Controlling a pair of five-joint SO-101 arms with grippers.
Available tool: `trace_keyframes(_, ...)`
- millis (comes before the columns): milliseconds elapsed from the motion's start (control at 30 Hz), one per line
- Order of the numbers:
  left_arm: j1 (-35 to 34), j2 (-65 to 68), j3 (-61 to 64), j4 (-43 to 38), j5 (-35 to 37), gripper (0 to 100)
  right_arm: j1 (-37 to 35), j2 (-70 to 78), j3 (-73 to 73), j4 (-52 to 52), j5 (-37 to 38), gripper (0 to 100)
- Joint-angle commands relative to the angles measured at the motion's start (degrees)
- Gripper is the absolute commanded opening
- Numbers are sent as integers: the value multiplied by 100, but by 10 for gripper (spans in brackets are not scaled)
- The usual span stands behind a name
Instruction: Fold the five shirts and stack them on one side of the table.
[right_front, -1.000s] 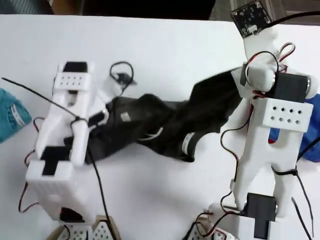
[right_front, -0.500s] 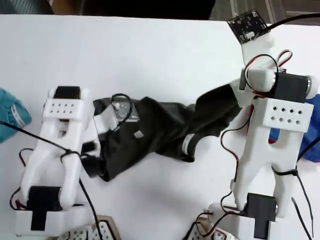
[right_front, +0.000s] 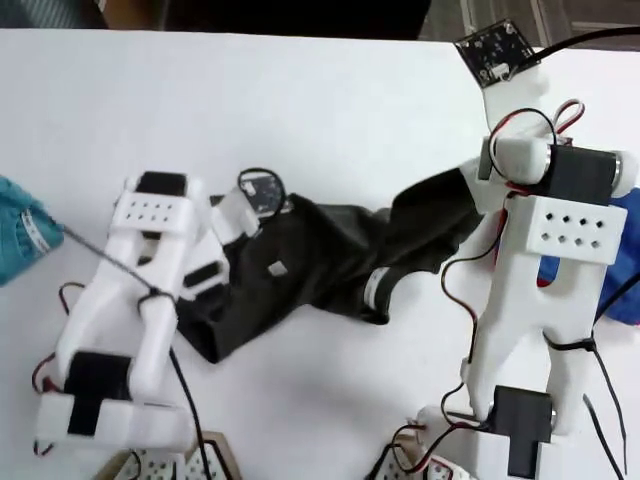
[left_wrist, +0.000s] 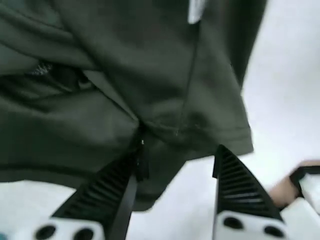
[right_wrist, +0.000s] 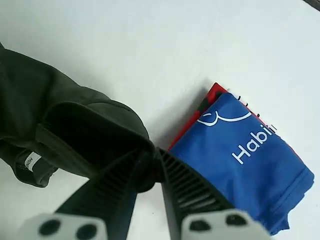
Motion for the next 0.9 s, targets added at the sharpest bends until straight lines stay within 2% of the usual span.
trace_keyframes(0,35,457,-541,-132,387,229,4,13,-255,48,-35,21)
trace_keyframes(167,114,993,-857,-123,457,226,4,13,-255,48,-35,21)
trace_keyframes(433,132,1073,-857,53,431,85,-31,57,-255,48,-35,21)
trace_keyframes(867,132,624,-866,246,413,74,-31,13,334,-180,-35,21)
